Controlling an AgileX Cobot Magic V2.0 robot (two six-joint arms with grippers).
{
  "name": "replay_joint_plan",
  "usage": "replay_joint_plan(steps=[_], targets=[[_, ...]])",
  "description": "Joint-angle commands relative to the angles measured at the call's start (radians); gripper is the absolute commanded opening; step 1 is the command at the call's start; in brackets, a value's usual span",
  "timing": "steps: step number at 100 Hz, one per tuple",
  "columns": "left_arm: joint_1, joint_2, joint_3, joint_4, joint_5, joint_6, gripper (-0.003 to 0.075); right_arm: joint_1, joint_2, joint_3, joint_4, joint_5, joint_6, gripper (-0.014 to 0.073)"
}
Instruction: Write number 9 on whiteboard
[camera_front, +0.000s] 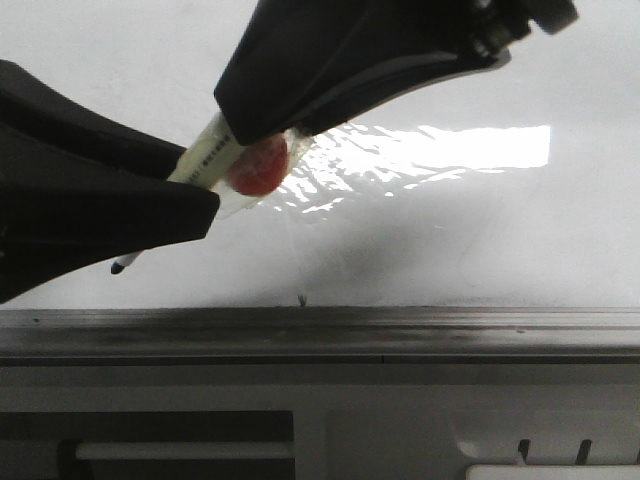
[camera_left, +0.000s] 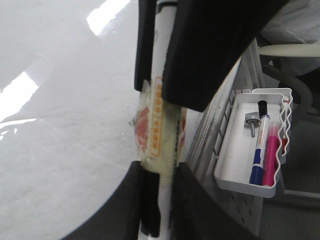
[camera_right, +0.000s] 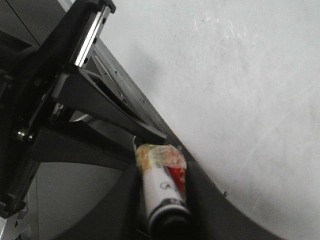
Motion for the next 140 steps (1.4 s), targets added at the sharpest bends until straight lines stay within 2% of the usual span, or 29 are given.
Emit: replay_joint_plan(steps=[1,16,27,35,55,59,68,83,92,103,120,140], targets=[[-0.007,-0.009,-0.028,-0.017,-0.084,-0.005,-0.0020,-0.002,-0.012,-0.035,0.007,-0.063,-0.013,0.0049],[-0.007,-0.009,-0.028,-0.017,-0.080,-0.005,-0.0019,-0.002,-0.012,-0.035,0.006,-0.060,-0.013,-0.0057],[-0.007,-0.009,-0.028,-0.017,-0.080,-0.005,-0.0002,-0.002,-0.012,-0.035,0.006,-0.064,-0.013,-0.0072],[-0.007,-0.009,-0.028,-0.019,-0.080,-0.005,0.0050,-0.002,-0.012,-0.035,0.006,-0.064,-0.013,-0.0072],[-0.007,-0.009,-0.028,-0.020,-0.080,-0.005,0.0252,-0.002,-0.012,-0.035,0.006,-0.064,-0.013,-0.0071],[-0.007,-0.009,-0.028,-0.029,-0.080,-0.005,0.0266,-0.002,-0.012,-0.035,0.006,-0.062,-0.013,-0.0071],[-0.007,-0.009,-0.028,-0.067,-0.080,-0.005,0.0264,-0.002,-0.012,-0.035,0.006,-0.060,-0.013,-0.0071],[-0.005,-0.012,-0.028,-0.231,-0.083,-0.005,0.0263,-0.002,-0.012,-0.035,0.004,-0.073,-0.013,-0.0071],[-0.005,-0.033,-0.028,-0.258,-0.083,-0.005,0.0264,-0.002,-0.012,-0.035,0.004,-0.077,-0.013,-0.0071],[-0.005,-0.088,-0.028,-0.278,-0.074,-0.005,0.0264,-0.002,-0.012,-0.035,0.004,-0.077,-0.010,-0.0070],[-0.005,-0.198,0.000,-0.427,-0.068,-0.005,0.0264,-0.002,-0.021,-0.035,0.004,-0.079,-0.010,-0.0070],[-0.005,-0.310,0.040,-0.481,-0.015,-0.003,0.0263,-0.002,-0.035,-0.035,0.004,-0.113,-0.009,-0.0070]])
